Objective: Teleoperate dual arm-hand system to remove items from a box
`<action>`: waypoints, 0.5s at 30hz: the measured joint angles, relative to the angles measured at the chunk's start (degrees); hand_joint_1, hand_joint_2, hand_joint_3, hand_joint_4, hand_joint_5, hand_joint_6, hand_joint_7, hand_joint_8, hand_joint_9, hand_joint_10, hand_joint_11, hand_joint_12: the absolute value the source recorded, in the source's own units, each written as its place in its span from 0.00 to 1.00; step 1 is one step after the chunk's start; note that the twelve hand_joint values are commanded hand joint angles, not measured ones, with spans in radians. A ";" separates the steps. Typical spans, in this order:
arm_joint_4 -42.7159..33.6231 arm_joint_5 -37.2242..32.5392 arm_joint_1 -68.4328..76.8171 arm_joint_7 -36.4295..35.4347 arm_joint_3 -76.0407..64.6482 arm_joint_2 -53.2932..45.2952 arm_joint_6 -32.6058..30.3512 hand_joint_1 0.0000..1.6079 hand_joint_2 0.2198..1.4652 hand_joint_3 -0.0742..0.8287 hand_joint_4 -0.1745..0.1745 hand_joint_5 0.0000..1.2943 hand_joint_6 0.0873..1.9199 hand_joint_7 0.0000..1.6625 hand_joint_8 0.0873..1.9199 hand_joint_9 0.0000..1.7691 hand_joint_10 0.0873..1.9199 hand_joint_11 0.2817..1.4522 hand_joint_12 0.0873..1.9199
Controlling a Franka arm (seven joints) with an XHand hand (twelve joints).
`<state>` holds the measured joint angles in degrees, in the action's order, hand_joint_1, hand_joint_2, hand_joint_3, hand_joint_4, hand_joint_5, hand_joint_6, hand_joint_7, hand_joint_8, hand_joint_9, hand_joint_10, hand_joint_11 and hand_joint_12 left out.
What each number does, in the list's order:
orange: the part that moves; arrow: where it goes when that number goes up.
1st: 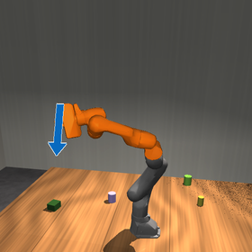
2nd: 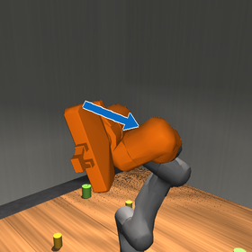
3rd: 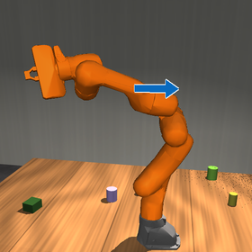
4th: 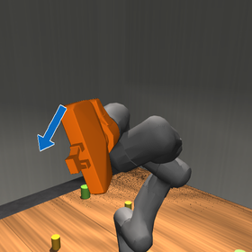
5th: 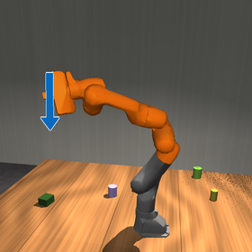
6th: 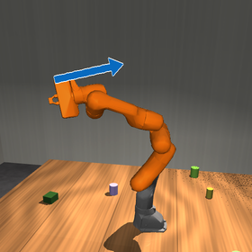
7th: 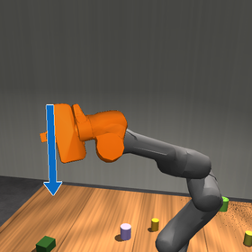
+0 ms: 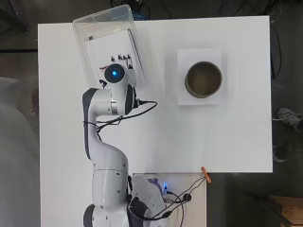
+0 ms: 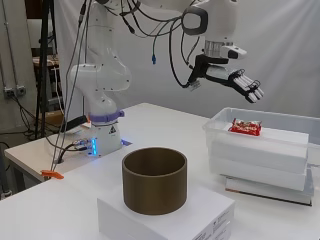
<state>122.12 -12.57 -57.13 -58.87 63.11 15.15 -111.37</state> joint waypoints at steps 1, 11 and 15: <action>-0.08 1.17 -0.05 0.87 0.32 -0.54 -0.01 0.08 0.52 0.09 0.82 0.27 0.00 0.24 0.00 0.29 0.00 0.17 0.00; 0.64 14.45 2.72 11.62 0.45 -12.87 0.31 0.09 0.55 0.09 0.82 0.28 0.00 0.24 0.00 0.29 0.00 0.18 0.00; -0.07 15.89 5.08 13.06 -1.16 -14.17 0.73 0.08 0.55 0.09 0.86 0.29 0.00 0.24 0.00 0.28 0.00 0.17 0.00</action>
<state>122.04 3.32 -52.05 -45.81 61.96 0.99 -110.64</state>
